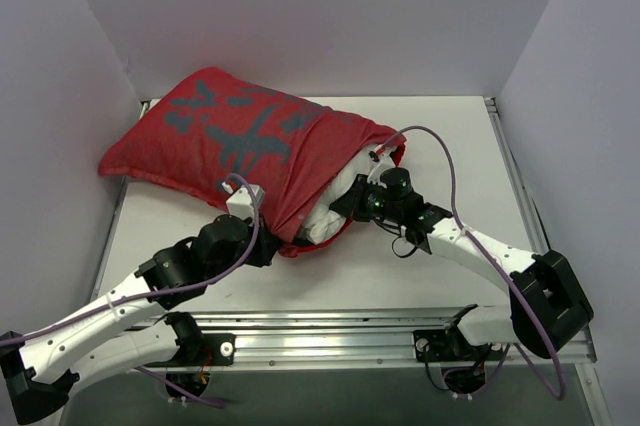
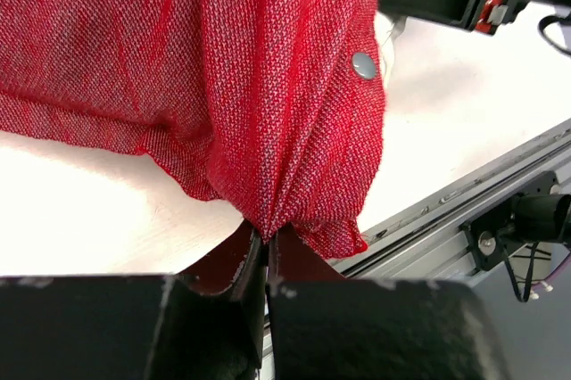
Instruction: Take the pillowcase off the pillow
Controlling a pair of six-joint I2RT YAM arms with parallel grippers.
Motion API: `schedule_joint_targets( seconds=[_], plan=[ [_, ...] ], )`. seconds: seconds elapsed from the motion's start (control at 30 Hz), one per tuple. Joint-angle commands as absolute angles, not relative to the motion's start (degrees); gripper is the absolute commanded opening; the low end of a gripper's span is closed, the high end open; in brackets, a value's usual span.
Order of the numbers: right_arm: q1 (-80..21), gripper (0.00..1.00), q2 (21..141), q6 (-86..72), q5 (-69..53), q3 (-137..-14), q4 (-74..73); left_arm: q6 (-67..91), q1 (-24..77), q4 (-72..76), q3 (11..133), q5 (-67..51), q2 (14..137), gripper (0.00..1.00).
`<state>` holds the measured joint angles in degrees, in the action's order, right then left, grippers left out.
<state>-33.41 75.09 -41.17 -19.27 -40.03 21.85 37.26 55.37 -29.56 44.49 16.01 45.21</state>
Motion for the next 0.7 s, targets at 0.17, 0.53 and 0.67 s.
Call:
schedule_joint_targets(
  seconds=[0.17, 0.53, 0.67],
  plan=[
    [-32.34, 0.0, 72.69, -38.67, -16.08, -44.47, 23.64, 38.23, 55.2, -29.8, 42.72, 20.64, 46.75, 0.06],
    [-34.19, 0.0, 58.91, -35.6, -23.54, -53.87, 11.97, 56.49, 47.29, -32.34, 40.43, 46.98, 62.49, 0.02],
    [-34.98, 0.0, 54.5, -29.64, -30.57, -57.74, 1.79, 62.31, 47.02, -28.33, 41.13, 55.27, 63.98, 0.04]
  ],
)
